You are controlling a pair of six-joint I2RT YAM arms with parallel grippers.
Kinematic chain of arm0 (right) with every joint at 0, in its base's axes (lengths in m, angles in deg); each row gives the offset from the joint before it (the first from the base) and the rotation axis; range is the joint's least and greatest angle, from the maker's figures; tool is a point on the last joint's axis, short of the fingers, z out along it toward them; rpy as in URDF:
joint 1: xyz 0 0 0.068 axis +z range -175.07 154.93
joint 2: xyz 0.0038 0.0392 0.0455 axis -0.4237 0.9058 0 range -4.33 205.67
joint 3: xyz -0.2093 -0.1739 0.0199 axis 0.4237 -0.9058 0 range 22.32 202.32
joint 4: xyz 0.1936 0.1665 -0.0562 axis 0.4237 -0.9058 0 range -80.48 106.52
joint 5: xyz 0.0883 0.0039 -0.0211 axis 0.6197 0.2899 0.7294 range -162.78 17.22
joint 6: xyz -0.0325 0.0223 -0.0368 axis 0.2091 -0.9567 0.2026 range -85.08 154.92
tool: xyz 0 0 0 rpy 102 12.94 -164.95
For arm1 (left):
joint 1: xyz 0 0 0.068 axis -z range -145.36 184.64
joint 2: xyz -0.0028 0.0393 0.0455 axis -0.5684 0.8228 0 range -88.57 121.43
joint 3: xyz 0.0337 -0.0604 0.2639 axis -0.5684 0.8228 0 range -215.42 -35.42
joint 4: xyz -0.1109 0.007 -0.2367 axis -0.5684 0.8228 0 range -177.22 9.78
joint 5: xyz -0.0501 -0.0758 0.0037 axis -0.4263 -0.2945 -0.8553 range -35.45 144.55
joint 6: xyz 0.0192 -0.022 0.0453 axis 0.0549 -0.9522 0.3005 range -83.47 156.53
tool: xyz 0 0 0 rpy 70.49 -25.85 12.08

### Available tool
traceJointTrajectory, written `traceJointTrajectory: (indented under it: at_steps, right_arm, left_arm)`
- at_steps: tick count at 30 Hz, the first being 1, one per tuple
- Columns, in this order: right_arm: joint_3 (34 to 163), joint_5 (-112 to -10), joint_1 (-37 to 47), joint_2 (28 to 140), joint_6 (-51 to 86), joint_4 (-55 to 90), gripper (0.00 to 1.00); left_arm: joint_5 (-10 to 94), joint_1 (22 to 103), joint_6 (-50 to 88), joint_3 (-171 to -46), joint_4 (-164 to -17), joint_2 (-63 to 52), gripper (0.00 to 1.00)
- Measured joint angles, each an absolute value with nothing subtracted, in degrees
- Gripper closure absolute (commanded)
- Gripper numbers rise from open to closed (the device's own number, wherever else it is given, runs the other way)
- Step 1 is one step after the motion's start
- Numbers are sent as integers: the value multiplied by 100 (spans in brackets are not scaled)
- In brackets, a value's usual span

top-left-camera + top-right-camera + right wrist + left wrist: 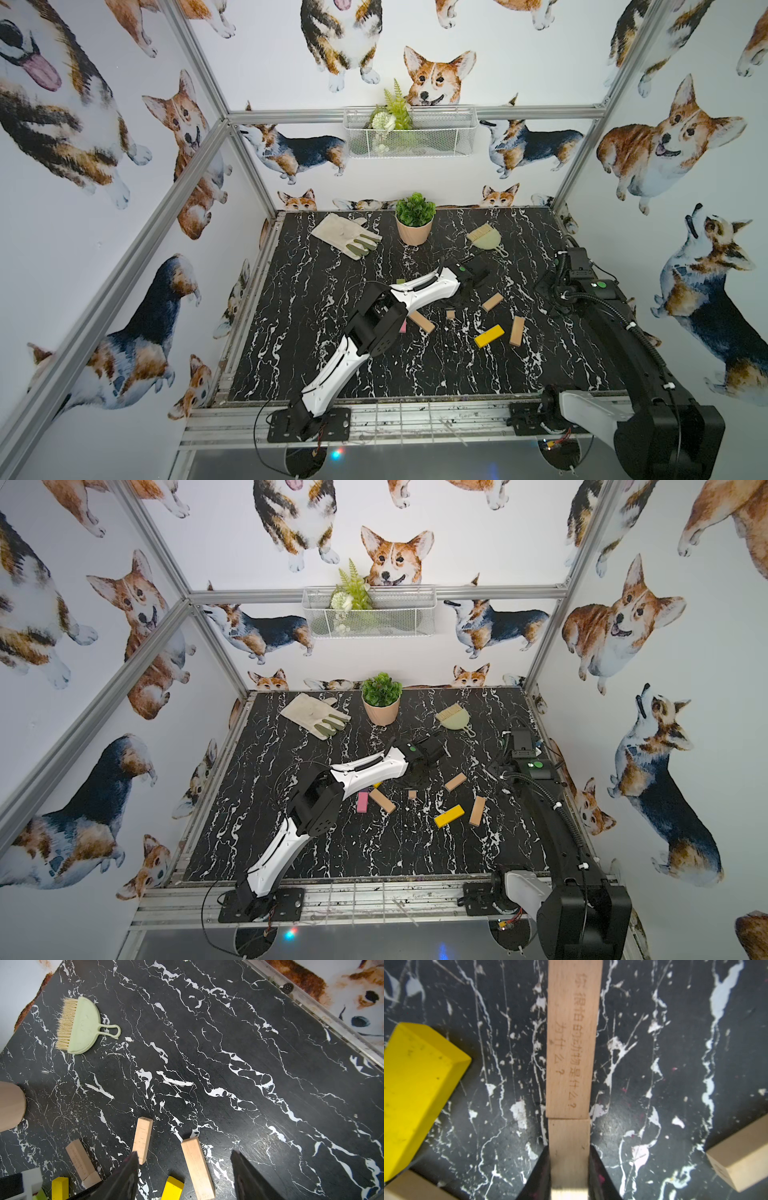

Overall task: Assemble the letter k with building blocks
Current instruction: Assemble the building block at the center of the board.

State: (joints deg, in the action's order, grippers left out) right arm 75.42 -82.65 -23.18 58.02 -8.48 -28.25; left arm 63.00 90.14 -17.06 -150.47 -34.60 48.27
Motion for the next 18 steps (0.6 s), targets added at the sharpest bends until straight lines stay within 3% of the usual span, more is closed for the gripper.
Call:
traceJointTrajectory:
  at_steps: [9,14,18]
  right_arm:
    - [7503,-8260,-2318,5802,-848,-2799,28]
    - [7557,-8208,-2130,5957,-821,-2775,31]
    - [7826,-8247,-1656,6519,-697,-2806,33]
  left_arm:
    - [6286,9017,-1701,-15088,-3480,4845,49]
    - [6315,9017,-1655,-15099,-3324,4770,32]
    - [6538,9043,-1568,-14997,-3289,4257,29]
